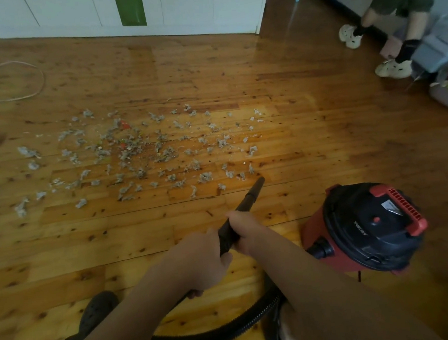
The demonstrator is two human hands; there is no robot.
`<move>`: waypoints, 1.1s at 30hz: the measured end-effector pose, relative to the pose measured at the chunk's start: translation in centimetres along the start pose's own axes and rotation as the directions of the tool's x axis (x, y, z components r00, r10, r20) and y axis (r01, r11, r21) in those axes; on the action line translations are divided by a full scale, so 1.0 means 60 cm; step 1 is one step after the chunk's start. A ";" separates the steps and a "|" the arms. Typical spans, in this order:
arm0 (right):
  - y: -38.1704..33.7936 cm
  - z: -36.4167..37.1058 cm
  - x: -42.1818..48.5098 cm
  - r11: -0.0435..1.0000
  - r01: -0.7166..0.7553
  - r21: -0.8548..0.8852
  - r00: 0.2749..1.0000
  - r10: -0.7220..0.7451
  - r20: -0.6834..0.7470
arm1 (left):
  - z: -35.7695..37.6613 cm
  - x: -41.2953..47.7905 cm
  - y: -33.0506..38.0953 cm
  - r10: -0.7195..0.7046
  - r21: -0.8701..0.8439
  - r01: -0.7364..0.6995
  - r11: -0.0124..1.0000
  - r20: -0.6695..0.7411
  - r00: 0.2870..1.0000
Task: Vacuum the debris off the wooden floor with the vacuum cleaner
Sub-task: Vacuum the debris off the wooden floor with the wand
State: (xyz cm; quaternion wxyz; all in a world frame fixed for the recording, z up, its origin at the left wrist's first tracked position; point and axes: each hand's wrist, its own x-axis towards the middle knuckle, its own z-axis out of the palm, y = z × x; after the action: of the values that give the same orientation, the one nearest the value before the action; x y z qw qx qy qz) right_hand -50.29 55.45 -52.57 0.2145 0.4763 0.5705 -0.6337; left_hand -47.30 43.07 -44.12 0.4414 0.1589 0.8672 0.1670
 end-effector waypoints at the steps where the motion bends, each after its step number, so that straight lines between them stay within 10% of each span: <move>1: 0.004 0.004 -0.003 1.000 0.001 -0.013 1.000 -0.001 0.006 | 0.004 -0.005 -0.003 -0.009 0.010 0.009 1.000 -0.009 1.000; 33: 0.038 -0.018 -0.048 0.994 0.031 -0.102 0.986 -0.013 0.166 | 0.035 -0.077 0.043 -0.130 -0.227 0.135 0.964 0.037 0.991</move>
State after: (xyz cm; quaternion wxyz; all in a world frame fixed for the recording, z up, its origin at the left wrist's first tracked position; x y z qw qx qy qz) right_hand -46.75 55.07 -51.21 0.2784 0.4040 0.5883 -0.6428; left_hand -42.68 43.74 -40.89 0.4762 0.0502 0.8460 0.2344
